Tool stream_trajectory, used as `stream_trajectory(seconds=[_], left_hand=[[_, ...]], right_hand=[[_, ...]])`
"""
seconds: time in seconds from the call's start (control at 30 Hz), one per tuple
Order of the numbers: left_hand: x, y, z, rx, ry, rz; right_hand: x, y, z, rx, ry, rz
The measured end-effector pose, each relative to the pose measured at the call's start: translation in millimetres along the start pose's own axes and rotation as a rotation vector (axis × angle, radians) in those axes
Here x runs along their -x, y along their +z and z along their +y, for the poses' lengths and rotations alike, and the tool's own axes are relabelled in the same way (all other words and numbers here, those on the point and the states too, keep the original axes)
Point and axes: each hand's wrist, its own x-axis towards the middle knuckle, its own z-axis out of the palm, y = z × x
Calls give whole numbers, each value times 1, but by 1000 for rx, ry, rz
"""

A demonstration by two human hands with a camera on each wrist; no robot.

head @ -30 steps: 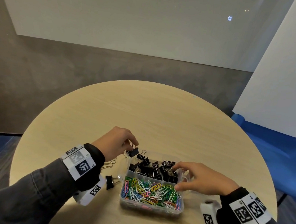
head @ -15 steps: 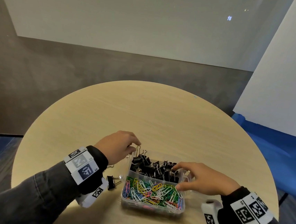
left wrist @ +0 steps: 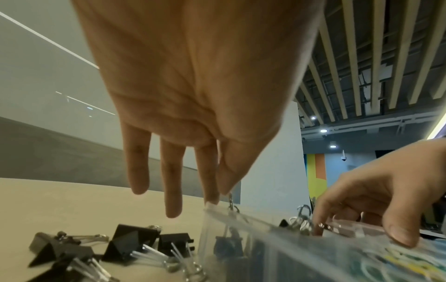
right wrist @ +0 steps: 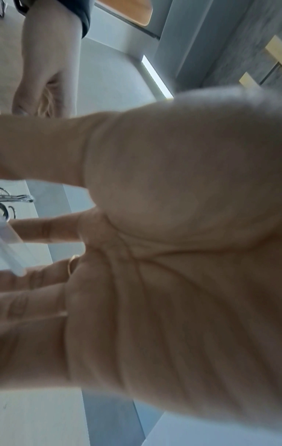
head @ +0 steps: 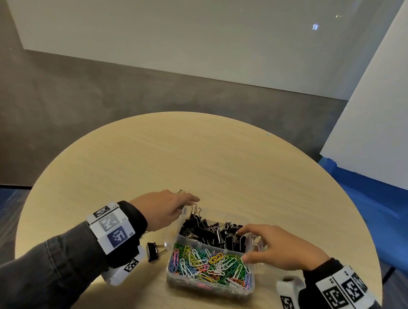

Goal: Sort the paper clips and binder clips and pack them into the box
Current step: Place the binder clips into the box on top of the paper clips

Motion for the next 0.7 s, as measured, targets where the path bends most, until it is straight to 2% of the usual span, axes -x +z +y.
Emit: stream_trajectory(seconds=[0.23,0.47,0.6,0.7], left_hand=[[-3,-1,-3,-194,-18,148],[-5,2,-6,-190,-3,57],[-1,1,-1,-395,-30,-88],[4,0,5,-538,-11,-119]], right_hand=[[0,0,0,12,5,-5],[0,0,0,9,11,-7],[-1,0,0,20,16,-3],[-1,1,-1,34,13,-5]])
